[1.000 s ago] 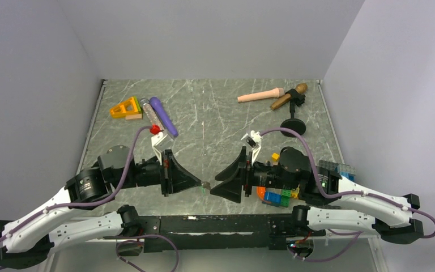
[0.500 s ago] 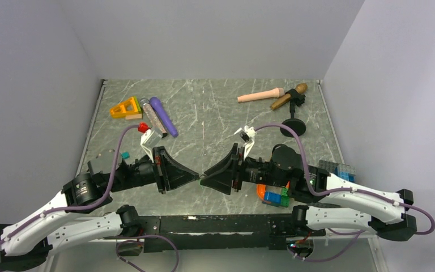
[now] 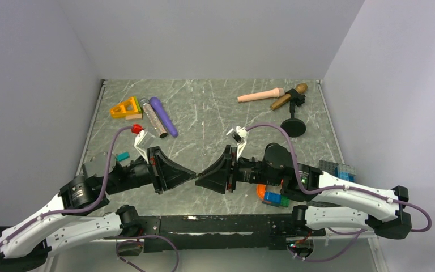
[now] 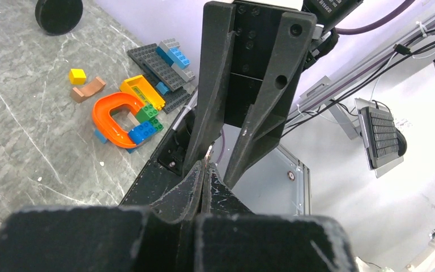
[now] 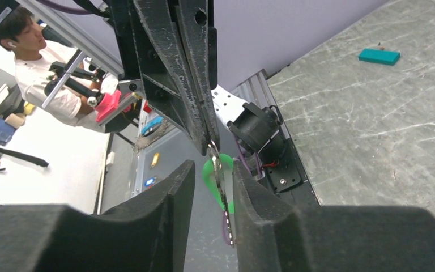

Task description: Remove the keys from the keyring

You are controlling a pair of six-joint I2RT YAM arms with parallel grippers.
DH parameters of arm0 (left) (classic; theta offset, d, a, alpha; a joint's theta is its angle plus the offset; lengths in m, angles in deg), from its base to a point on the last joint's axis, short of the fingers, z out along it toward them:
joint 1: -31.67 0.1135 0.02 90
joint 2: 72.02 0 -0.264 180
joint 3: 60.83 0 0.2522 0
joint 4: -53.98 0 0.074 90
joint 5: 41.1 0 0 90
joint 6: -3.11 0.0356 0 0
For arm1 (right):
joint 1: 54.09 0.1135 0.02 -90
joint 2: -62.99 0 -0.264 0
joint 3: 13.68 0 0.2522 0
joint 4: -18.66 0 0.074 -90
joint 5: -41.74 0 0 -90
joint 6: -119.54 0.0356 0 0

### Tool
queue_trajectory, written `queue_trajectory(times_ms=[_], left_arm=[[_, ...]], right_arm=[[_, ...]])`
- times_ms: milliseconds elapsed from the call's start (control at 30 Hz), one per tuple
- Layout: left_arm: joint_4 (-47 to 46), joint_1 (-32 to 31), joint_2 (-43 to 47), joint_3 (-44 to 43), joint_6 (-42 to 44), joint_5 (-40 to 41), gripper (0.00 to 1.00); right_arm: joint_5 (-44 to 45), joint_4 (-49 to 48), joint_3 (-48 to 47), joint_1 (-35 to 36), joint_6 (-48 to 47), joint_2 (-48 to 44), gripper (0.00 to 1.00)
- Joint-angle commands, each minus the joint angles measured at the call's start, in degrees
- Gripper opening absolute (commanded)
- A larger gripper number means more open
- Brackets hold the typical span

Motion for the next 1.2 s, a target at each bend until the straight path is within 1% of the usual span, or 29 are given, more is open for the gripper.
queue_trajectory(times_ms=[0,67,167,367,833,900,1167], left_arm=[[-1.77,-0.33,1.47,0.24,-0.69,1.54,0.0],[-1.84,-0.32,2.02,0.57,-0.8,1.85,0.0],[-2.14,-0.33,2.34,0.8,-0.93,2.09,0.0],[-2.59,-0.35,2.13,0.75,-1.21,1.92,0.0],[-3.04,-0.32,2.64,0.56,-1.3,2.09,0.0],[-3.06,-0.32,2.64,0.48,-1.35,2.13,0.0],[-3.39,-0.34,2.63,0.1,-1.36,2.27,0.0]], right_arm=[[-0.65,-5.77,-1.1,0.19,-0.46,-2.31,0.36],[-0.55,-6.88,-0.36,0.22,-0.42,-3.16,0.36],[-0.61,-7.91,0.14,0.18,-0.24,-3.35,0.33],[-1.74,-7.68,-1.01,0.17,0.07,-0.84,0.28],[-0.28,-7.17,-0.35,0.2,-0.02,-1.39,0.3],[-0.39,-7.14,-0.34,0.21,-0.02,-1.23,0.31],[-0.46,-7.06,-0.19,0.19,-0.02,-0.74,0.47]])
